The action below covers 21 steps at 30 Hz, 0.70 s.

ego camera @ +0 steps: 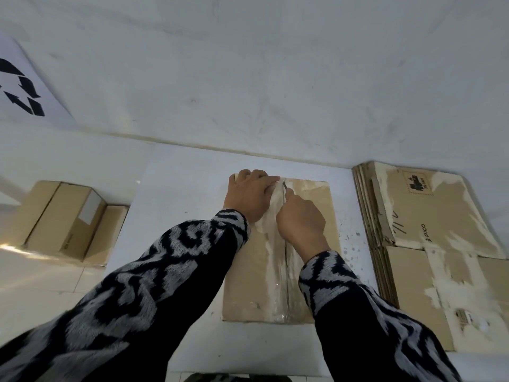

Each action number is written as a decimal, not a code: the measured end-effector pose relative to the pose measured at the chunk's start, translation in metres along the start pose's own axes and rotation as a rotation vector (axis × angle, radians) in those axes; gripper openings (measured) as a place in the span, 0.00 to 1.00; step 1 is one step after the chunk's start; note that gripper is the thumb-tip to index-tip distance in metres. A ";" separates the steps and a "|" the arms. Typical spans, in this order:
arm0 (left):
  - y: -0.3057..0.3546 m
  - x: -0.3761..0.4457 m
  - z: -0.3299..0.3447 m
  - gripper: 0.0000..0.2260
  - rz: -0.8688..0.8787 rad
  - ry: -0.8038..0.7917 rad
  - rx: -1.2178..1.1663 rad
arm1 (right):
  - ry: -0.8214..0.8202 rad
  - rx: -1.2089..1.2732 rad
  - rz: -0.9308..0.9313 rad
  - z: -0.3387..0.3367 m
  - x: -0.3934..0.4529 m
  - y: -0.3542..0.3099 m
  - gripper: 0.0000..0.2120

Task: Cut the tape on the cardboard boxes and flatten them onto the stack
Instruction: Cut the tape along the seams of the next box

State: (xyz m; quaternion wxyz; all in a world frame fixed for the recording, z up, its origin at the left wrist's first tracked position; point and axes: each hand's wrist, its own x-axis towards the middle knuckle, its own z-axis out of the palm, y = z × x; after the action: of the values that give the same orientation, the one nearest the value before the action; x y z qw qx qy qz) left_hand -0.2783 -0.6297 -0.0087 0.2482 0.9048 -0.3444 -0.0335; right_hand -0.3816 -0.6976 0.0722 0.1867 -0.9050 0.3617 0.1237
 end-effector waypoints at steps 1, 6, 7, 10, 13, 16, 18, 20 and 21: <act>0.000 0.000 0.000 0.16 0.000 -0.004 -0.003 | -0.001 0.002 0.010 0.000 0.001 -0.001 0.29; 0.001 0.000 0.000 0.16 -0.001 -0.005 -0.002 | -0.003 -0.005 -0.010 0.004 0.000 -0.001 0.28; 0.000 0.000 0.001 0.15 0.001 -0.001 0.000 | -0.002 -0.006 -0.011 0.005 -0.002 0.000 0.28; -0.001 0.001 0.002 0.15 0.005 0.005 0.001 | -0.003 0.007 0.003 0.005 -0.004 0.000 0.29; -0.002 0.001 0.002 0.15 0.001 0.004 -0.004 | -0.008 0.016 0.002 0.005 -0.006 0.000 0.29; -0.002 0.001 0.003 0.15 0.002 0.008 -0.010 | -0.003 0.007 -0.013 0.005 -0.008 0.002 0.29; -0.002 0.001 0.003 0.15 0.002 0.007 -0.011 | -0.003 0.005 -0.006 0.006 -0.009 0.003 0.29; -0.002 0.001 0.002 0.15 0.000 0.007 -0.016 | -0.006 0.021 -0.004 0.005 -0.008 0.002 0.30; -0.002 0.000 0.002 0.15 0.000 0.007 -0.018 | -0.010 0.027 -0.008 0.005 -0.008 0.002 0.30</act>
State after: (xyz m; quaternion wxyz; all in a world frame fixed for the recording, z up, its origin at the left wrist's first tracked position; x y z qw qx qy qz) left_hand -0.2774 -0.6299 -0.0111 0.2576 0.9027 -0.3431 -0.0331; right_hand -0.3892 -0.6915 0.0697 0.2013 -0.9032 0.3587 0.1226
